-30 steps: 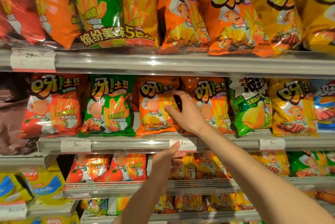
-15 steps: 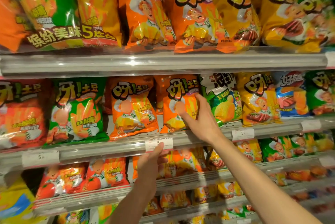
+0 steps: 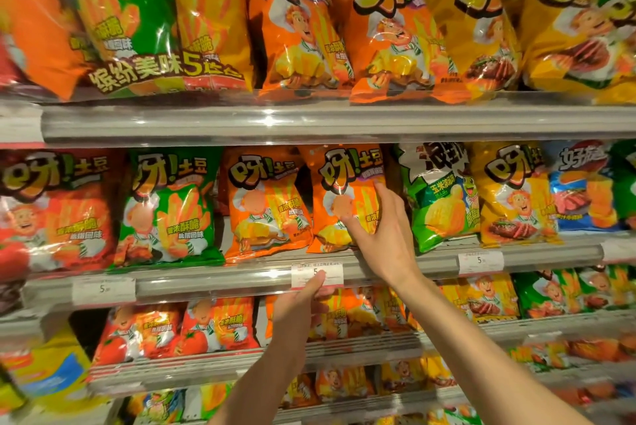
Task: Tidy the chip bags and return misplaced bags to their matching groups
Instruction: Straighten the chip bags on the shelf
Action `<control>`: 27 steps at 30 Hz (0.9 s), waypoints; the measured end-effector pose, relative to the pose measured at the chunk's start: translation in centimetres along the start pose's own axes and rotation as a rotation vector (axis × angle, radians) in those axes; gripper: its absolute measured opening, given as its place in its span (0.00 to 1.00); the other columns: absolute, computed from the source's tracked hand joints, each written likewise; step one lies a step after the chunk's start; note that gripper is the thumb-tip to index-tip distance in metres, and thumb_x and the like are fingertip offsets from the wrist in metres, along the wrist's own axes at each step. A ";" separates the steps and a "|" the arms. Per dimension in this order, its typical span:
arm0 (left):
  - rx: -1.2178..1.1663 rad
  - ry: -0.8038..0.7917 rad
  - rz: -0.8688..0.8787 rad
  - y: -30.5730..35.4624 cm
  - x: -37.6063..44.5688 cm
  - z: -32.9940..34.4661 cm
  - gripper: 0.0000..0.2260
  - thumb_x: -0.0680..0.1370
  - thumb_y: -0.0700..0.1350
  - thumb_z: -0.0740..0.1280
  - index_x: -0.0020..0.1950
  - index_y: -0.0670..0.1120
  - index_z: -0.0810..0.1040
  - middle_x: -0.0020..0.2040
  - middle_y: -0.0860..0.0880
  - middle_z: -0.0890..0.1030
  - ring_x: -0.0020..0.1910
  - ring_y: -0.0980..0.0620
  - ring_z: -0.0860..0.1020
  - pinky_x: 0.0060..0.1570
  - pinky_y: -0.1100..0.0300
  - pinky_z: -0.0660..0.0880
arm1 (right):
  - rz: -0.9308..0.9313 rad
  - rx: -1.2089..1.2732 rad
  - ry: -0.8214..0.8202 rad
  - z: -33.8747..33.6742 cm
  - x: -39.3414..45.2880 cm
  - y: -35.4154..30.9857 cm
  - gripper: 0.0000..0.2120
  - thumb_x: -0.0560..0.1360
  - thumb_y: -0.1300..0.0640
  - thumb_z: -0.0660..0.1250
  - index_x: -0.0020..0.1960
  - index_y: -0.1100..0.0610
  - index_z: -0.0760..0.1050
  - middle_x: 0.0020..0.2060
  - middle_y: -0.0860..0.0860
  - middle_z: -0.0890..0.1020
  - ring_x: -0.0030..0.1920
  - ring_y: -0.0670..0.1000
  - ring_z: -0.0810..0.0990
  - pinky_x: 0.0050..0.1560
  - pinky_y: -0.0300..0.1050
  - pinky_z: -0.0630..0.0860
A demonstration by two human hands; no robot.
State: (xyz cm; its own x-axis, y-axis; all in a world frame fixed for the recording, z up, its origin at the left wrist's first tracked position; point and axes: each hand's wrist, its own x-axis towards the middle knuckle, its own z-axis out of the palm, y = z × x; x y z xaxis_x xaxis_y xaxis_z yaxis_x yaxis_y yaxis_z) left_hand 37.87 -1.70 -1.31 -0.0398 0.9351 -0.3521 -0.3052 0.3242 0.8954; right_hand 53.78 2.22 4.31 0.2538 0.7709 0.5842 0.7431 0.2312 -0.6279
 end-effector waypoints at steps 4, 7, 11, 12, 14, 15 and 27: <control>-0.001 0.009 -0.001 0.0 0.1 0.1 0.14 0.74 0.51 0.77 0.32 0.44 0.85 0.40 0.41 0.87 0.38 0.46 0.80 0.43 0.53 0.73 | -0.002 -0.008 -0.015 0.1 0.0 0.3 0.39 0.78 0.40 0.68 0.80 0.56 0.58 0.76 0.56 0.65 0.76 0.55 0.65 0.73 0.49 0.65; 0.001 0.015 0.006 -0.1 0.1 0.2 0.16 0.74 0.51 0.77 0.28 0.46 0.85 0.37 0.44 0.86 0.38 0.46 0.79 0.43 0.52 0.73 | -0.002 -0.005 -0.017 0.3 -0.3 0.5 0.38 0.79 0.41 0.68 0.81 0.56 0.58 0.77 0.56 0.64 0.76 0.55 0.65 0.73 0.48 0.64; 0.006 0.019 0.012 0.0 -0.1 0.2 0.16 0.74 0.51 0.77 0.30 0.45 0.85 0.42 0.39 0.88 0.40 0.44 0.79 0.45 0.50 0.74 | -0.004 -0.008 -0.016 0.4 -0.4 0.7 0.37 0.79 0.41 0.67 0.81 0.55 0.57 0.77 0.57 0.64 0.76 0.55 0.64 0.73 0.48 0.64; 0.007 0.024 0.013 0.0 -0.1 0.2 0.16 0.75 0.52 0.76 0.30 0.45 0.85 0.44 0.38 0.88 0.40 0.44 0.79 0.45 0.51 0.74 | -0.005 -0.012 -0.019 0.4 -0.4 0.7 0.37 0.79 0.41 0.67 0.81 0.55 0.57 0.77 0.57 0.64 0.76 0.55 0.64 0.73 0.49 0.65; 0.013 0.024 0.011 -0.1 -0.1 0.1 0.17 0.75 0.53 0.76 0.30 0.45 0.86 0.45 0.36 0.87 0.39 0.44 0.79 0.43 0.52 0.75 | -0.004 -0.018 -0.026 0.5 -0.3 0.8 0.37 0.80 0.41 0.67 0.81 0.55 0.57 0.77 0.56 0.64 0.76 0.55 0.64 0.73 0.51 0.66; 0.016 0.022 0.008 -0.1 -0.1 0.1 0.18 0.75 0.54 0.75 0.30 0.45 0.86 0.45 0.35 0.86 0.38 0.45 0.78 0.42 0.53 0.75 | -0.003 -0.021 -0.027 0.6 -0.3 0.9 0.37 0.80 0.42 0.67 0.81 0.55 0.57 0.77 0.56 0.63 0.76 0.55 0.64 0.74 0.51 0.65; 0.093 -0.046 -0.046 0.4 0.8 -0.1 0.16 0.80 0.53 0.70 0.53 0.39 0.84 0.48 0.44 0.87 0.34 0.51 0.79 0.36 0.57 0.72 | 0.020 -0.166 -0.095 0.5 -3.0 0.8 0.38 0.83 0.36 0.54 0.84 0.50 0.43 0.84 0.54 0.48 0.83 0.52 0.45 0.82 0.53 0.47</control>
State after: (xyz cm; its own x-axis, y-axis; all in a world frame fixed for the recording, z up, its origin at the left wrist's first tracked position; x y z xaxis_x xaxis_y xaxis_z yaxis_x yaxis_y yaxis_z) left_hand 37.66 -0.88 -1.27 0.0167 0.9237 -0.3828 -0.2160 0.3771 0.9006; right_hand 53.31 0.41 1.85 0.2157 0.8289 0.5161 0.8322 0.1204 -0.5412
